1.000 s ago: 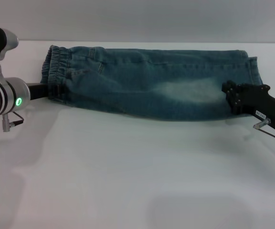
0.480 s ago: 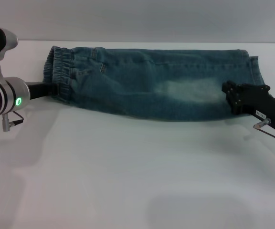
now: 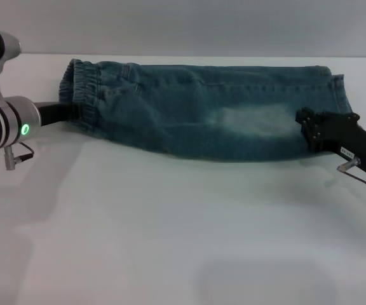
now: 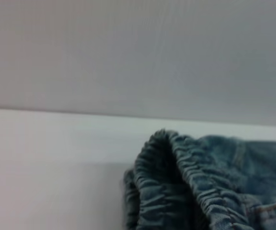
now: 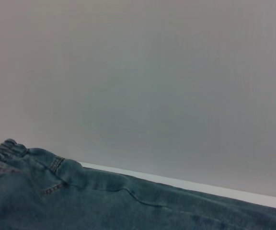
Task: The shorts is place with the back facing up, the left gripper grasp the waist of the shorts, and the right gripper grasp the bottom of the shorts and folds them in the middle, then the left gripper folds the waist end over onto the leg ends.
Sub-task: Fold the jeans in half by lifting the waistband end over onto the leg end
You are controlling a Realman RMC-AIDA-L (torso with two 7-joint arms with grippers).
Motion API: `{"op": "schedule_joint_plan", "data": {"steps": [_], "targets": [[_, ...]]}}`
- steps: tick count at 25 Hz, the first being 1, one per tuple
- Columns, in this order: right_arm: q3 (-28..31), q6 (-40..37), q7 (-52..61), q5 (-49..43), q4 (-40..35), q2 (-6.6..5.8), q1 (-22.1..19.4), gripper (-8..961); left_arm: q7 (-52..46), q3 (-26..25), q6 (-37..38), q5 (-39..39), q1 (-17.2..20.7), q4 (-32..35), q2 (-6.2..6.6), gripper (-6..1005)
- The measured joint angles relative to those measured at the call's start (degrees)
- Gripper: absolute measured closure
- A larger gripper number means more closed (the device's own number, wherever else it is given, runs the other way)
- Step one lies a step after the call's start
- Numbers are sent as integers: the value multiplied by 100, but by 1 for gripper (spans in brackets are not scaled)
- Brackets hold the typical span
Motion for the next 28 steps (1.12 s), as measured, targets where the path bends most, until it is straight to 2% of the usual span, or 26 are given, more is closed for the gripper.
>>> {"op": "schedule_joint_plan", "data": {"steps": [2, 5, 6, 7, 15, 16, 20, 28], "targets": [[4, -2, -5, 2, -7, 7, 0, 936, 0, 0, 0, 0, 0, 0, 0, 990], [14, -10, -36, 4, -11, 17, 0, 942, 11, 121, -5, -146, 370, -774, 8, 990], [23, -13, -37, 4, -12, 17, 0, 943, 11, 121, -5, -146, 370, -774, 8, 990], [29, -12, -37, 6, -12, 17, 0, 945, -15, 161, -45, -167, 574, -1179, 9, 990], [18, -57, -14, 70, -30, 33, 40, 953, -30, 447, -138, -404, 1101, -2184, 10, 991], [7, -61, -20, 88, -40, 38, 73, 954, -30, 579, -162, -443, 1287, -2586, 9, 991], [21, -64, -30, 88, -63, 43, 148, 954, -29, 751, -189, -536, 1494, -3035, 14, 991], [-11, -235, -5, 213, -432, 48, 589, 953, 16, 975, -193, -768, 1754, -3710, 28, 991]]}}
